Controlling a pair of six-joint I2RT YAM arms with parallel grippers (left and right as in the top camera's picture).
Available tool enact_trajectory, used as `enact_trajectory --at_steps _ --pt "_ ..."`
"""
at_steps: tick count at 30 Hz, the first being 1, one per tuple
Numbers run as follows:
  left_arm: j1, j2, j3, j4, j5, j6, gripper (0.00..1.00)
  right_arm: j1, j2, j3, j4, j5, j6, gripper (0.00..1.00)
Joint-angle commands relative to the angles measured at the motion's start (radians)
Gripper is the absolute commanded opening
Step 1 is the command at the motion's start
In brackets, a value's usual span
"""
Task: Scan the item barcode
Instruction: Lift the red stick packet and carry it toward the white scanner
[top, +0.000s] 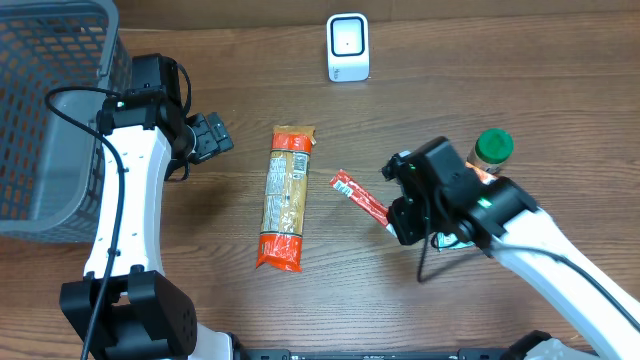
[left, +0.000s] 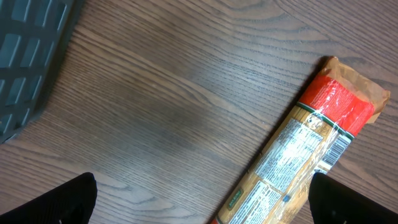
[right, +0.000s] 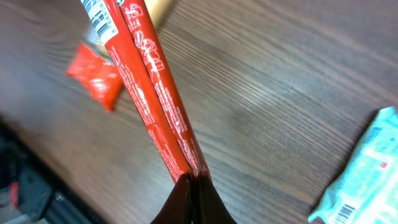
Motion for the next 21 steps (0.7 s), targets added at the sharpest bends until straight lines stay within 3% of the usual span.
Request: enact_trajectory --at_steps 1,7,21 --pt "-0.002 -0.014 0.016 0.001 -0.009 0.011 1.0 0.003 -0.085 0.037 -0.039 -0.015 -0.037 0.04" --pt "-0.002 -0.014 0.016 0.001 -0.009 0.011 1.0 0.003 -0.081 0.037 -0.123 -0.014 -0.079 0.04" --pt "-0.002 -0.014 0.016 0.001 -0.009 0.011 1.0 0.005 0.014 0.095 -0.054 0.171 -0.078 0.03"
